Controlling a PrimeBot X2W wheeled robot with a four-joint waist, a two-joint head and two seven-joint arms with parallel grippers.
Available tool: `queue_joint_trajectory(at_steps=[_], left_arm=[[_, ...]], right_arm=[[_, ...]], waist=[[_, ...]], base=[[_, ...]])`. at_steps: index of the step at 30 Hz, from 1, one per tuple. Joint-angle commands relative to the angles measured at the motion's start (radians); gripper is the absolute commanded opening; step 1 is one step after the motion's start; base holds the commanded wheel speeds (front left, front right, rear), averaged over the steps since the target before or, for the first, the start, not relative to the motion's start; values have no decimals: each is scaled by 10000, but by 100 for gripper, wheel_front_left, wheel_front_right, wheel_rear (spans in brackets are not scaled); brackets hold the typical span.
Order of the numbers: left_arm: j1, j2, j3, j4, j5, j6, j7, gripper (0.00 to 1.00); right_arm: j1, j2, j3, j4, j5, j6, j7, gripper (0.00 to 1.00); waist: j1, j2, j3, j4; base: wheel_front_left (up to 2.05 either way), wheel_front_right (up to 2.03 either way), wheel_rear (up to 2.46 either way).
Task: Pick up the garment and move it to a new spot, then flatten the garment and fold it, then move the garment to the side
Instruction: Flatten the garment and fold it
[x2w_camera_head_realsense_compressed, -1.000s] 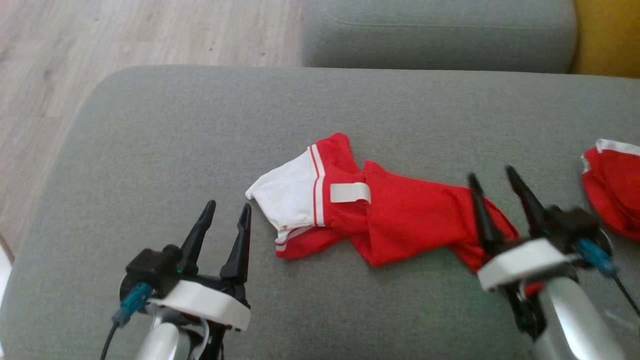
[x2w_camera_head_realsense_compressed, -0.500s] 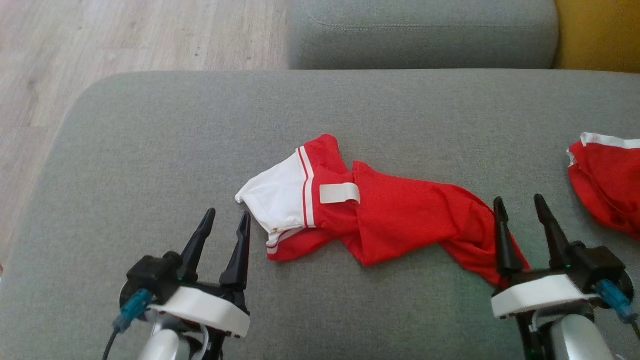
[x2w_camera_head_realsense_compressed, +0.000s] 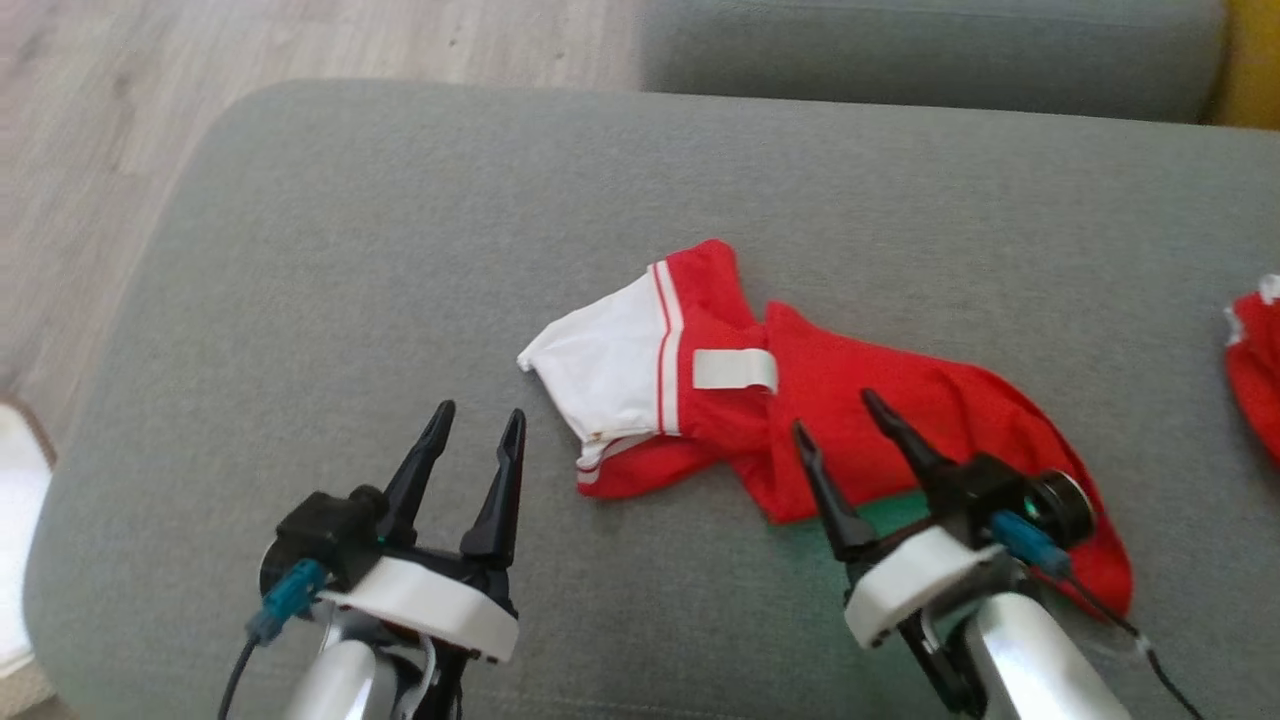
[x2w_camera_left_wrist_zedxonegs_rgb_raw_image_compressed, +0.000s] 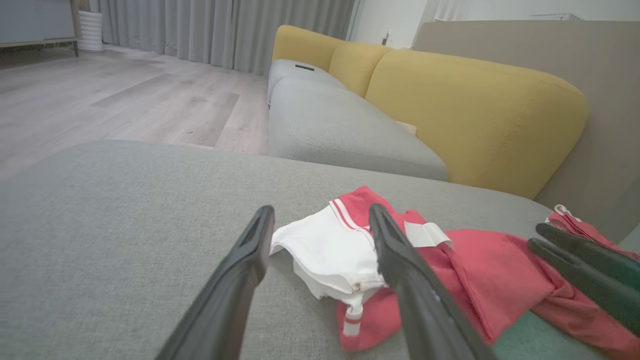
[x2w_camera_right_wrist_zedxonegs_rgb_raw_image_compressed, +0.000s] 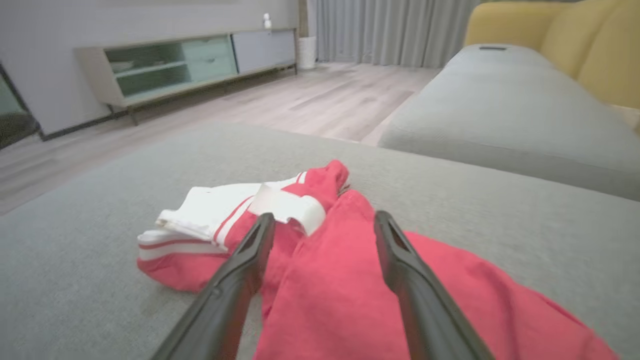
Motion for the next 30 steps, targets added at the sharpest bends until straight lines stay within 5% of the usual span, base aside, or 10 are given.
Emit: queue_joint_trajectory(at_steps=[1,22,23,24,25,30], left_arm=[[-462,12,230,-286,-42,-21,-92,100],[-742,12,51,-247,-180,38,-92,100],[-748,12,36,-248,-188,46,-92,100],[-767,12,22,-249,-212,52,-92,100],[-804,12,17,-277,-259,55,-92,100],[-862,12,5,-376,-345,71,-92,100]], right_arm=[[-467,-75,331,-176,-98,-7,32,100],[-2327,-78,-173,2720,-261,-7,-317,100],[-2380,-74,-206,2787,-288,-7,-373,76],[-2428,-69,-241,2866,-298,-7,-415,28],[-2474,-65,-260,2945,-302,-7,-451,0],[-2698,-50,-292,3206,-267,-7,-699,0]], waist=[[-1,0,167,208],[-1,0,795,1344],[-1,0,808,1346],[-1,0,818,1350],[-1,0,823,1353],[-1,0,776,1322]], base=[[0,0,0],[0,0,0],[0,0,0],[0,0,0],[0,0,0],[0,0,0]])
